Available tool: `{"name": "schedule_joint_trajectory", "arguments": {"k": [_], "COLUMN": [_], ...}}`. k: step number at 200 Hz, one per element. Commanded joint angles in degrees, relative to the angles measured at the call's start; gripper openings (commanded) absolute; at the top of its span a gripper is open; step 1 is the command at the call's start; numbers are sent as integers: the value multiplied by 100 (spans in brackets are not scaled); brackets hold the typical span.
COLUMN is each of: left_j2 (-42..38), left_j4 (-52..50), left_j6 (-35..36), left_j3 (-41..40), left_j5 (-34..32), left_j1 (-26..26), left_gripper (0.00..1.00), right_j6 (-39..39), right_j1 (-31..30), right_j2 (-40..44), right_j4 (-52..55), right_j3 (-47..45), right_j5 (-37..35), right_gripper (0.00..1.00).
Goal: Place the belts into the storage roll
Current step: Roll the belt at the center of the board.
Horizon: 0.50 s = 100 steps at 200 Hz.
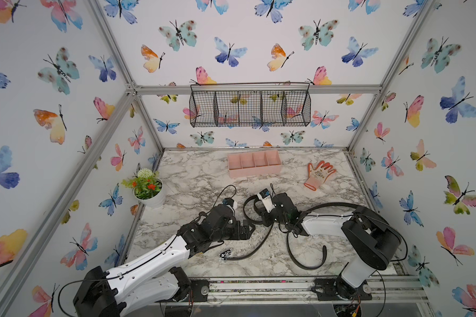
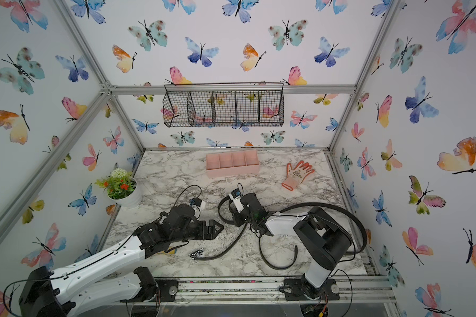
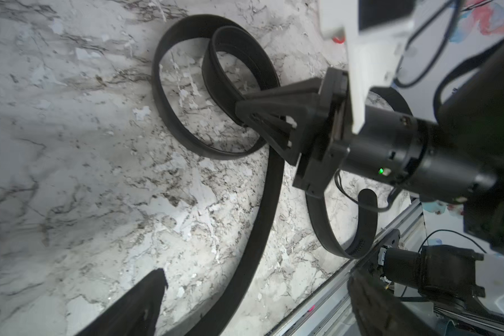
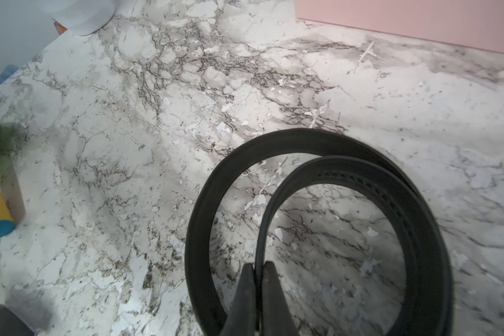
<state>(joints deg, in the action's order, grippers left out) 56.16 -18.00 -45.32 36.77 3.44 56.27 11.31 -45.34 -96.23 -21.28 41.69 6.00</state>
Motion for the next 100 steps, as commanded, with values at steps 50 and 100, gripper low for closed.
{"name": "schedule_joint_trajectory", "arguments": {"k": [50,100], "left_j2": [1472,2236], "left_j4": [-493,-280], "left_j6": [-114,904], "left_j3": [250,401], "left_j5": [-2241,-2501], "left_j1": [1836,1817], "left_gripper": [100,91], "right_j6": [72,65], "right_j1": [166,167], "right_j2": [-11,-18], "right_j4": [155,169], "right_j3": [-58,-162], "right_j5": [423,510], "right_gripper": [4,3]}}
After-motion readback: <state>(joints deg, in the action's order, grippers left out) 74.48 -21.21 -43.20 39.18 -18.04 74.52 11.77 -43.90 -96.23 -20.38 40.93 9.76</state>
